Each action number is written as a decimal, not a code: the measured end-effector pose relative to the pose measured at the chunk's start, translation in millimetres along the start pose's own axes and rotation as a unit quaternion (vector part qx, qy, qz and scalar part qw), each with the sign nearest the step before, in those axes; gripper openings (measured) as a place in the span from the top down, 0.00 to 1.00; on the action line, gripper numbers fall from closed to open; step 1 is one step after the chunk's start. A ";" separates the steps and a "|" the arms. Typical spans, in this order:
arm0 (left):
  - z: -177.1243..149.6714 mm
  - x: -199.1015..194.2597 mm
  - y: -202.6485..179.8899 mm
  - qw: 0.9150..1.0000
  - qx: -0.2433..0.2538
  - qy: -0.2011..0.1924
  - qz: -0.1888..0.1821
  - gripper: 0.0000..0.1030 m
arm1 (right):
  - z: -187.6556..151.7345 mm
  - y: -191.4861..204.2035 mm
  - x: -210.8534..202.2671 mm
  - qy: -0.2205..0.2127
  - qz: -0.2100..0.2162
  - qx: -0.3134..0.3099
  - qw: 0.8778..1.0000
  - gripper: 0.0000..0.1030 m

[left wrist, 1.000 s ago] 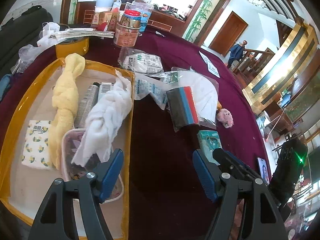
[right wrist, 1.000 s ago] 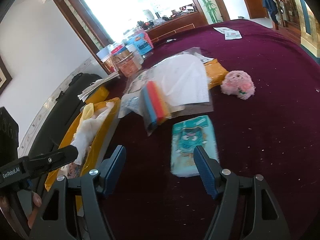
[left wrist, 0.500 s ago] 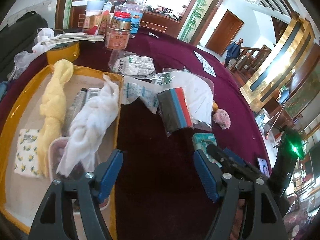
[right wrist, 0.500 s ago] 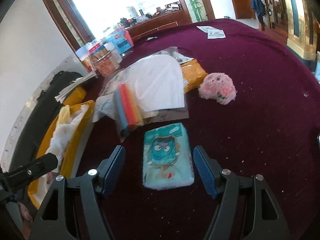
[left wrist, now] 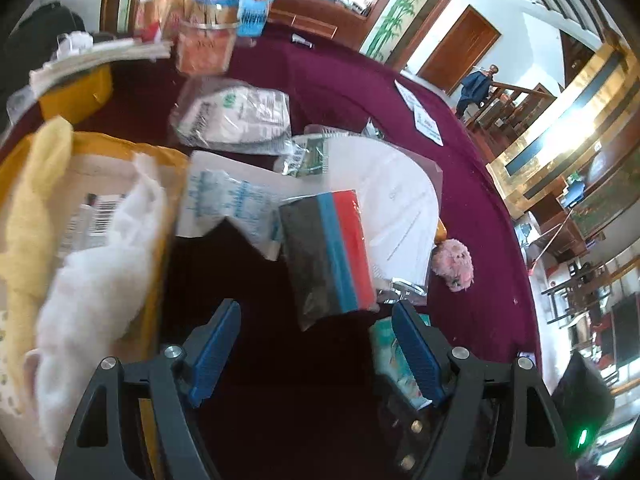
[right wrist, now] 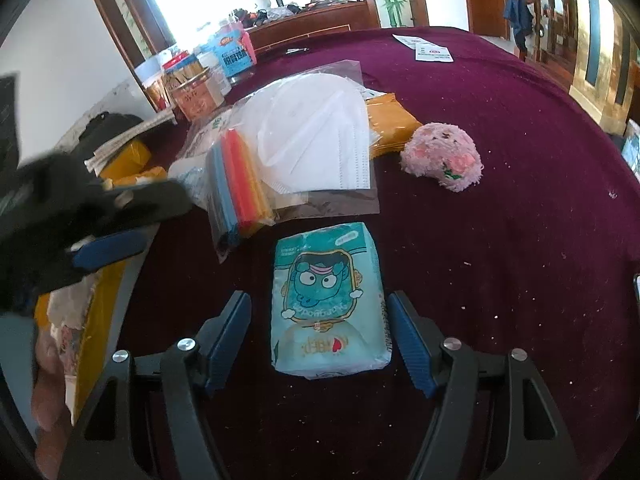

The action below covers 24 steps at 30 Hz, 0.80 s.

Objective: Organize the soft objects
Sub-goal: 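Grasp striped zip bag with left gripper while right gripper grasps teal tissue pack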

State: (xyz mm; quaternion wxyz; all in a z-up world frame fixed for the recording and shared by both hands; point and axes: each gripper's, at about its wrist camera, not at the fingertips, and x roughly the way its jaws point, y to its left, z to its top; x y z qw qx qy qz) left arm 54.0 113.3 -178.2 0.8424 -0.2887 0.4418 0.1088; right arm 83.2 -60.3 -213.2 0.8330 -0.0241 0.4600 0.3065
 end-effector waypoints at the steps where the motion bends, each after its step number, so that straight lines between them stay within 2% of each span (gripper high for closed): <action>1: 1.8 3.9 -0.7 1.000 -0.001 0.002 0.000 0.21 | -0.2 0.1 -0.2 -0.001 -0.006 -0.001 1.000 0.42; 5: 8.2 18.8 1.6 1.000 -0.020 0.016 -0.001 0.21 | -0.7 -2.4 -1.4 -0.004 -0.015 0.004 1.000 0.54; 11: 10.1 27.2 1.4 0.999 -0.029 0.020 -0.014 0.21 | -0.5 -11.7 -5.2 -0.009 0.009 0.036 0.999 0.64; 16: 17.8 36.6 0.6 0.999 -0.040 0.017 -0.018 0.20 | -0.3 -15.0 -6.5 -0.009 0.033 0.050 0.998 0.65; 20: 20.9 50.4 4.0 0.998 -0.049 0.024 -0.007 0.20 | -1.2 -13.3 -8.0 -0.011 0.032 0.050 0.998 0.65; 24: 21.7 49.2 4.0 0.999 -0.044 0.013 0.002 0.21 | -1.2 -14.1 -7.5 -0.010 0.034 0.052 0.998 0.65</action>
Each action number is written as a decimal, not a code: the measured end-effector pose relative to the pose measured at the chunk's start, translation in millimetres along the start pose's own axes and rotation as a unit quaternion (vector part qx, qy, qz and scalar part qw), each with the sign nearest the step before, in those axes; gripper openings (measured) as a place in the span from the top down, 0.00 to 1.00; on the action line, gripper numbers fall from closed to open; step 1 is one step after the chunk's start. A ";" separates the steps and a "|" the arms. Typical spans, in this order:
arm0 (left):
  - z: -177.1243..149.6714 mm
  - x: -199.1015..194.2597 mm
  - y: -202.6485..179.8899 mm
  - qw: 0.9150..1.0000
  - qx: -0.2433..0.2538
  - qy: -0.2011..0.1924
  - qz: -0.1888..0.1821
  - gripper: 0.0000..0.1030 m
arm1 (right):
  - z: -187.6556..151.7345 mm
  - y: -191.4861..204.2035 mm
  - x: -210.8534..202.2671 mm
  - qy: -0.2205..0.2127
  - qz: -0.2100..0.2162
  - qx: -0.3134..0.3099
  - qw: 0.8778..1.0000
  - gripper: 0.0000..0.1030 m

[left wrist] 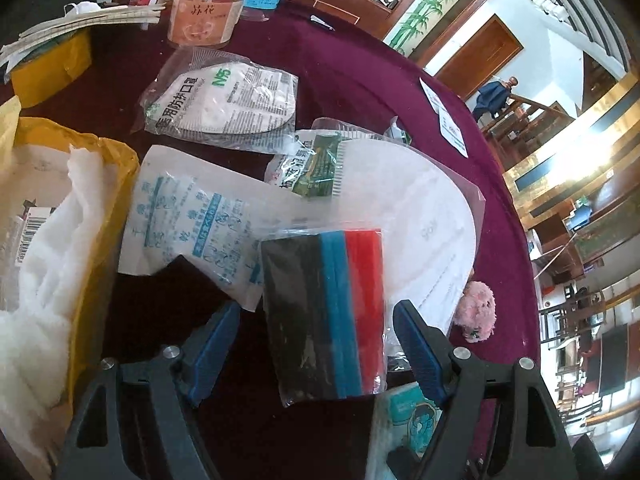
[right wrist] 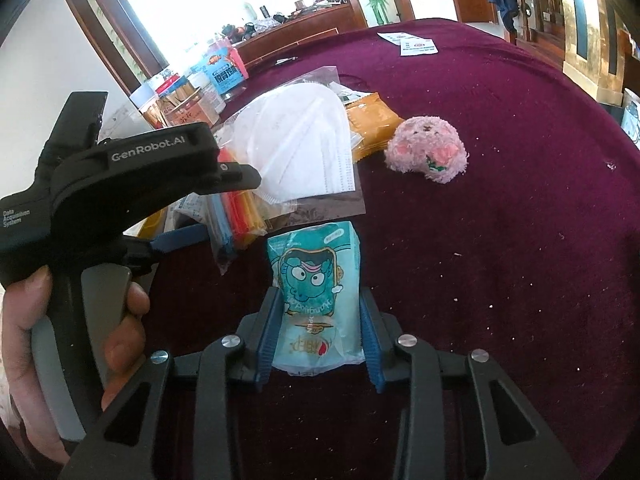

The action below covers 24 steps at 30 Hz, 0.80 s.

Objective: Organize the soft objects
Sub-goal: 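Grasp striped zip bag with left gripper while right gripper grasps teal tissue pack, then lift zip bag and tissue pack and carry both over the tray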

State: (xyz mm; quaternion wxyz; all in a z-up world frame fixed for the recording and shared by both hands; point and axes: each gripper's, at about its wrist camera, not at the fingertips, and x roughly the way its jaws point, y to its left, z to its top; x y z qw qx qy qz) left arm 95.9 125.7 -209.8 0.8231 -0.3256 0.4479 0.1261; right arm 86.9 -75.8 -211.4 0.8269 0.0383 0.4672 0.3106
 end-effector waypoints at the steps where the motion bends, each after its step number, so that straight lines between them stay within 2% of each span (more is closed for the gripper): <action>1: -0.2 -0.2 -0.5 1.000 0.005 0.000 0.006 0.26 | 0.3 -0.2 0.2 0.000 0.001 0.001 1.000 0.65; 3: -0.6 -0.9 -1.0 1.000 0.017 0.001 0.019 0.44 | 0.2 -0.6 -0.1 0.000 0.002 0.003 1.000 0.65; 4: -0.7 -0.8 -0.1 1.000 0.018 0.003 0.022 0.47 | 0.7 -0.9 0.2 0.000 0.003 0.004 1.000 0.65; 13: -16.0 -23.1 16.5 1.000 0.011 -0.004 0.010 0.50 | 1.6 -3.1 -0.5 -0.003 0.008 0.011 1.000 0.65; 24: -53.5 -66.5 18.5 0.999 0.048 -0.001 -0.017 0.51 | -0.7 0.8 -8.9 -0.029 0.006 0.000 1.000 0.66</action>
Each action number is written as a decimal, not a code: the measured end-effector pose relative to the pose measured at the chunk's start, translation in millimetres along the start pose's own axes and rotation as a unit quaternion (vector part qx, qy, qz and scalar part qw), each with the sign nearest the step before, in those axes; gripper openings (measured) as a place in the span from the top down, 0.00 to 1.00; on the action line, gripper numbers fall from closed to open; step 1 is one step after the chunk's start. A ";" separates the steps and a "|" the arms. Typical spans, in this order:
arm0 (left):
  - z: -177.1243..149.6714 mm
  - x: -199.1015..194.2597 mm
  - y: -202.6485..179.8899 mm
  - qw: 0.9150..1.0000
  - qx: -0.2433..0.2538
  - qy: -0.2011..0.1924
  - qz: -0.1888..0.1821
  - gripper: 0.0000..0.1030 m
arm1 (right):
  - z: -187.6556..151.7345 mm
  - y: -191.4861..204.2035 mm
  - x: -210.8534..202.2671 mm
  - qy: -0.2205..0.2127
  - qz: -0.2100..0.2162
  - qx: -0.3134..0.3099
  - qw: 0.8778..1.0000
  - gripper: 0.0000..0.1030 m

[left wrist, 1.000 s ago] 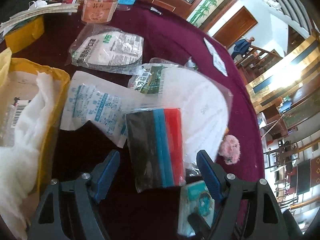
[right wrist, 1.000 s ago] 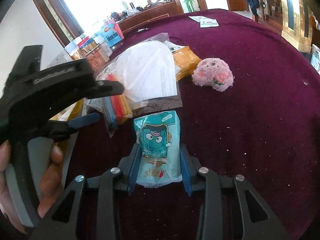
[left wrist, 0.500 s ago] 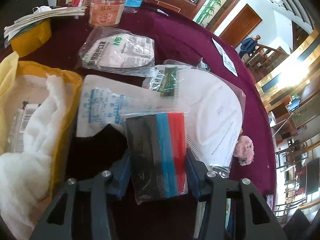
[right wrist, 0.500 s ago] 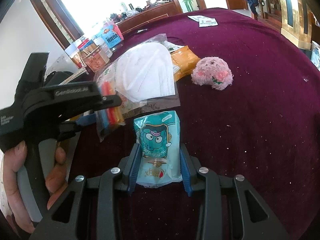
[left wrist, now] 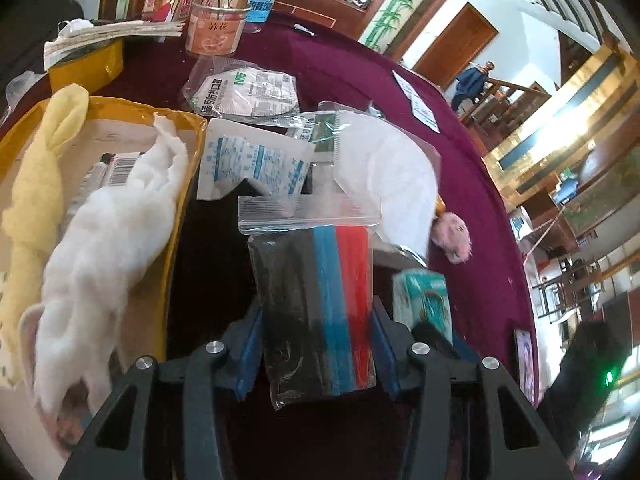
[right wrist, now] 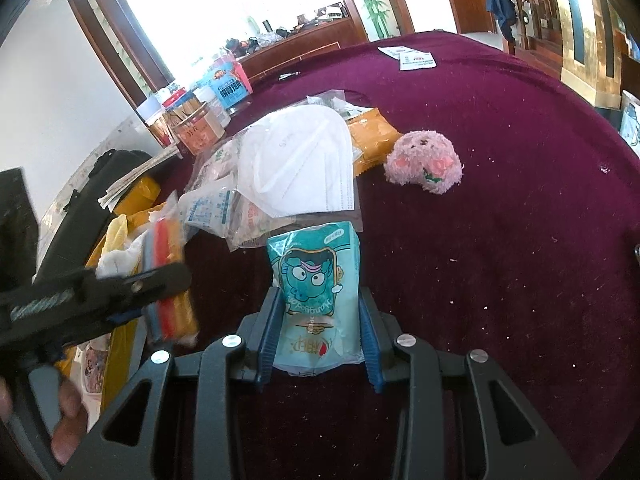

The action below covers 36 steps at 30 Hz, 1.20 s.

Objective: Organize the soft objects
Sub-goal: 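Lift zip bag and tissue pack and carry both over the tray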

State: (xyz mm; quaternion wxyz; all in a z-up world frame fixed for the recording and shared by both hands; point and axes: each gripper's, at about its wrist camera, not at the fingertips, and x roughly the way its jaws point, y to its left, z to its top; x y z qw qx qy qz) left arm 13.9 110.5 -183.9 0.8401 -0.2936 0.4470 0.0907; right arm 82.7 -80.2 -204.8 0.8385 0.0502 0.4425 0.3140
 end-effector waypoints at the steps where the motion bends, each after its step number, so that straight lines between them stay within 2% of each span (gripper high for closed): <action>1: -1.8 -3.0 -0.5 1.000 0.002 0.000 -0.002 0.51 | -0.2 0.6 -0.6 -0.002 0.000 -0.002 1.000 0.67; 5: -11.1 -15.0 -1.4 1.000 0.008 0.000 -0.009 0.51 | 0.0 0.9 0.7 0.000 -0.001 -0.005 1.000 0.69; 9: -14.8 -20.0 -2.3 1.000 0.010 0.001 -0.013 0.51 | 0.3 4.5 8.5 0.020 -0.009 -0.016 1.000 0.68; 12: -15.1 -23.4 -3.0 1.000 0.012 -0.001 -0.014 0.51 | -0.1 7.6 12.5 0.028 -0.016 -0.028 0.999 0.63; 17: -14.6 -27.9 -6.3 1.000 0.015 -0.005 -0.016 0.51 | -2.6 13.6 15.1 0.039 -0.014 -0.050 0.998 0.48; 19: -15.0 -28.6 -7.1 1.000 0.017 -0.005 -0.016 0.51 | -3.8 16.7 15.7 0.041 -0.017 -0.060 0.997 0.47; 21: -15.6 -29.2 -8.5 1.000 0.019 -0.004 -0.016 0.51 | -4.9 20.6 16.6 0.042 -0.028 -0.071 0.996 0.47; 23: -16.1 -30.2 -9.3 1.000 0.020 -0.004 -0.016 0.51 | -6.2 25.1 17.8 0.043 -0.045 -0.083 0.995 0.53; 27: -15.5 -32.6 -9.0 1.000 0.020 -0.005 -0.016 0.51 | -7.3 27.2 17.9 0.040 -0.064 -0.088 0.993 0.56; 31: -16.7 -37.5 -8.5 1.000 0.020 -0.007 -0.018 0.51 | -7.4 25.2 13.6 0.027 -0.062 -0.084 0.994 0.62; 36: -17.7 -44.5 -7.1 0.999 0.018 -0.010 -0.024 0.51 | -6.5 21.1 7.0 0.011 -0.048 -0.075 0.996 0.65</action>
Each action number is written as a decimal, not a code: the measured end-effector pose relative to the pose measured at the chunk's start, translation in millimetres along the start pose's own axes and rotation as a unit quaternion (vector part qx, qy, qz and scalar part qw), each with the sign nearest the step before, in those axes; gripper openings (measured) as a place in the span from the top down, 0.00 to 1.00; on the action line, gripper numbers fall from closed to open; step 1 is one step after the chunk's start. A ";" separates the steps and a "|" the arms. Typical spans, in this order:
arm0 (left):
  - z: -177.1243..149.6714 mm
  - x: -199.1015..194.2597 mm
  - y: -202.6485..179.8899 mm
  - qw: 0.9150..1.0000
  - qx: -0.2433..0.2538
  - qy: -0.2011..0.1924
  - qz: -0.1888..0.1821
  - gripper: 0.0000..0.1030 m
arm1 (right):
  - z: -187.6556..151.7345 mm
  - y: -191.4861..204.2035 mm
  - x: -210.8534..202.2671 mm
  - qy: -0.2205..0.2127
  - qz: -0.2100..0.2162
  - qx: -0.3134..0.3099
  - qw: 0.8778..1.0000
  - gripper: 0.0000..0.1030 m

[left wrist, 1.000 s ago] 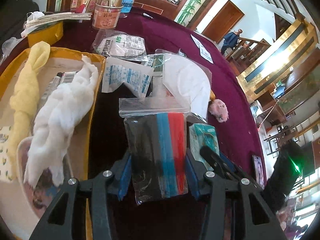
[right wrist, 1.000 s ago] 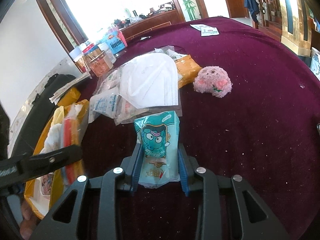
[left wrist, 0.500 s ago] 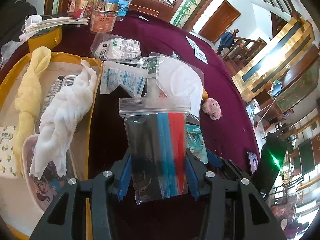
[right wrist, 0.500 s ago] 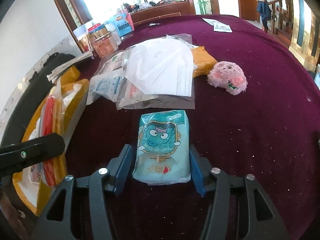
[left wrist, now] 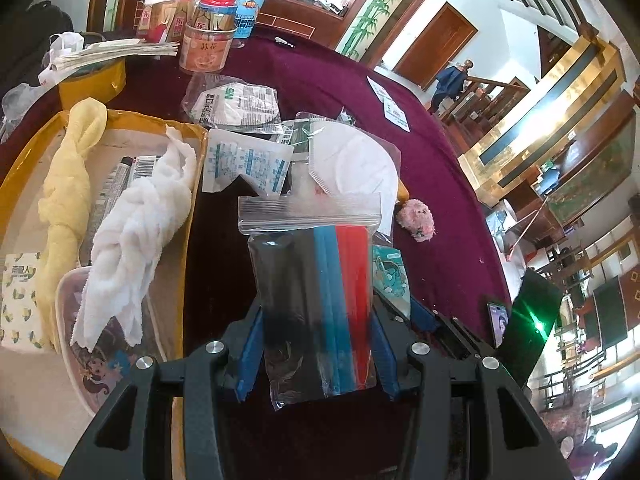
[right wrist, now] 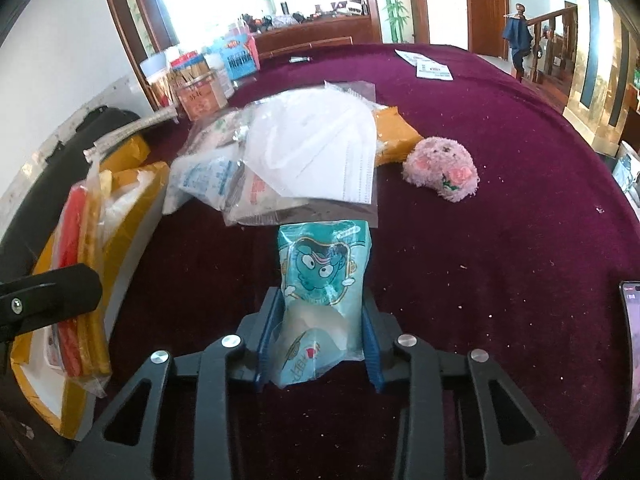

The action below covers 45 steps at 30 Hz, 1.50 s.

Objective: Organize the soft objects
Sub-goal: 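Lift zip bag and tissue pack and carry both over the tray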

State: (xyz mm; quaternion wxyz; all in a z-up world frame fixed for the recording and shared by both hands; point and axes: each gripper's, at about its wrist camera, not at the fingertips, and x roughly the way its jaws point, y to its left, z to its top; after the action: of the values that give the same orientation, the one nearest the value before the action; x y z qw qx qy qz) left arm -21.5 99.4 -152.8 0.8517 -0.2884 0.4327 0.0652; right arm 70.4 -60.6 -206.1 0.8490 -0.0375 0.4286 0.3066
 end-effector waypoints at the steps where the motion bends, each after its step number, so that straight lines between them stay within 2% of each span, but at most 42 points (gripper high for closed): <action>1: -0.3 -1.3 0.6 1.000 -0.001 0.001 -0.002 0.51 | -0.4 -0.5 -2.2 -0.006 0.004 0.002 1.000 0.65; 13: -3.7 -27.3 19.5 0.999 -0.024 0.005 -0.028 0.51 | 0.6 -16.7 -25.0 -0.053 0.080 0.059 0.994 0.65; 21: -5.5 -60.1 41.2 0.999 -0.042 -0.012 -0.028 0.51 | 6.8 8.8 -53.4 -0.074 0.140 0.051 0.986 0.65; 26: -7.2 -75.8 57.4 0.998 -0.051 -0.026 -0.012 0.51 | 11.1 33.8 -59.1 -0.063 0.182 0.037 0.981 0.65; 33: -9.0 -83.6 81.0 0.997 -0.069 -0.031 0.006 0.51 | 18.9 71.0 -55.4 -0.040 0.211 0.015 0.977 0.65; 45: -4.1 -90.0 113.9 0.994 -0.097 -0.042 0.027 0.50 | 11.9 104.4 -39.5 -0.011 0.220 -0.005 0.975 0.65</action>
State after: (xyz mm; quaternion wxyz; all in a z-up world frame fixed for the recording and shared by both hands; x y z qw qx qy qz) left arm -121.0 203.6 -134.5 0.8352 -0.3547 0.3959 0.1414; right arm 3.5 8.4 -148.2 0.7653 0.0570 0.4157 0.4882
